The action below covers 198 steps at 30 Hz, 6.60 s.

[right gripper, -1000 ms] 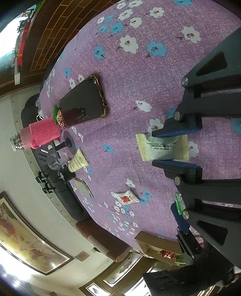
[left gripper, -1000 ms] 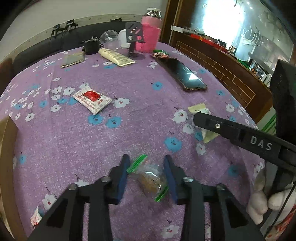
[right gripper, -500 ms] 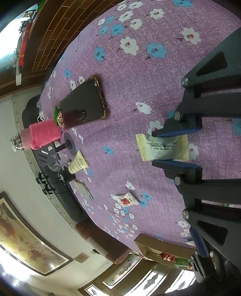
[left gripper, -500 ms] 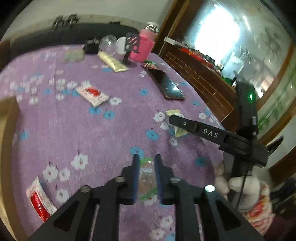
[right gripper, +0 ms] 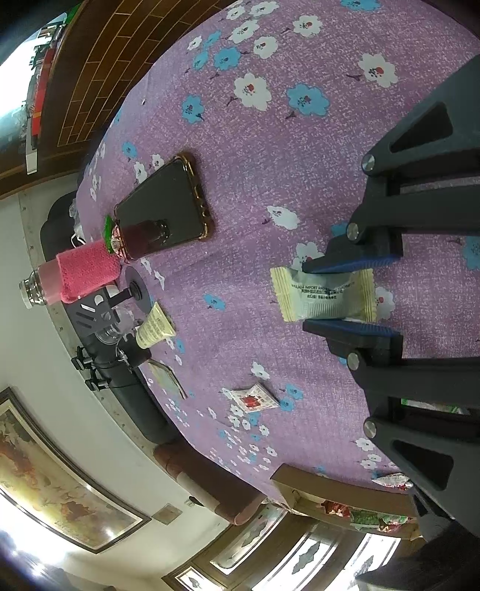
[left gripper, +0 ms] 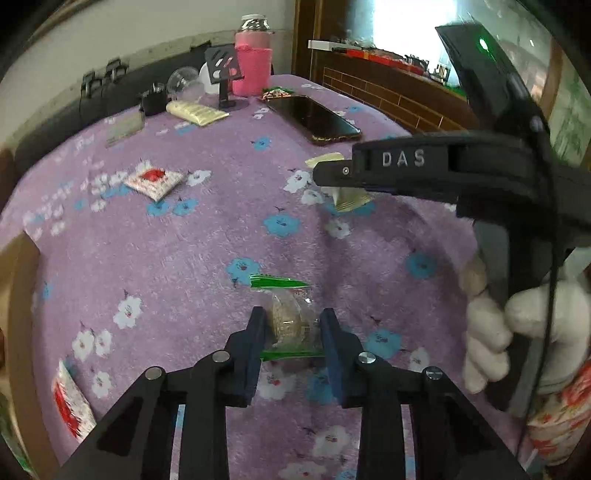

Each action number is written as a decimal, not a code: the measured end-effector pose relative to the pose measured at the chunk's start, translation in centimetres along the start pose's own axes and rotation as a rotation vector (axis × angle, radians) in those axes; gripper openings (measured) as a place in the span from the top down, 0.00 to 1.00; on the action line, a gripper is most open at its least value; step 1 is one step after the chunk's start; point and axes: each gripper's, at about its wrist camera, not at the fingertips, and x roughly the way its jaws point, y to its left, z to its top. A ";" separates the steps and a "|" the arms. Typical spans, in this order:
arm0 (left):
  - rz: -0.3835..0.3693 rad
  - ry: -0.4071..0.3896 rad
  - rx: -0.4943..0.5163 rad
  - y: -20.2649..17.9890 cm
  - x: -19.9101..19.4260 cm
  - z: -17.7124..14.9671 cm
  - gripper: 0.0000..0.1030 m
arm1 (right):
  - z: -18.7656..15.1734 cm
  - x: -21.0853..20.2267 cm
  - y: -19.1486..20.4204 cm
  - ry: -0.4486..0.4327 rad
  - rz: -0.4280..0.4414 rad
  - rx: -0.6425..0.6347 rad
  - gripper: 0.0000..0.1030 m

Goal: Organize snacks
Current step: 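Carry both items over the box and open both tools to drop them, then grasp the red-and-white packet with the left tool while the right tool grasps a white packet, then carry both packets over the box and open both tools to drop them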

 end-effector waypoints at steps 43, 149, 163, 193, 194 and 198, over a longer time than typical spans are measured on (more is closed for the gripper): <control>0.133 -0.231 -0.626 24.7 -15.5 -14.8 0.66 | -6.3 5.1 31.8 0.236 0.238 -0.472 0.78; 0.030 -0.018 -0.245 9.2 -4.6 -4.0 0.29 | -2.4 3.9 9.0 0.123 0.001 -0.183 0.89; 0.044 -0.010 -0.201 9.1 -2.9 -2.2 0.65 | -1.9 3.6 7.6 0.108 0.003 -0.122 0.89; 0.110 -0.145 -0.277 10.8 -8.8 -4.0 0.72 | -1.7 2.2 8.1 0.014 0.015 -0.132 0.89; 0.123 -0.146 -0.271 10.7 -9.0 -4.0 0.72 | -1.7 2.2 8.1 0.014 0.015 -0.131 0.89; 0.172 -0.152 -0.242 10.2 -9.5 -3.9 0.72 | -1.7 2.3 8.0 0.018 0.013 -0.121 0.89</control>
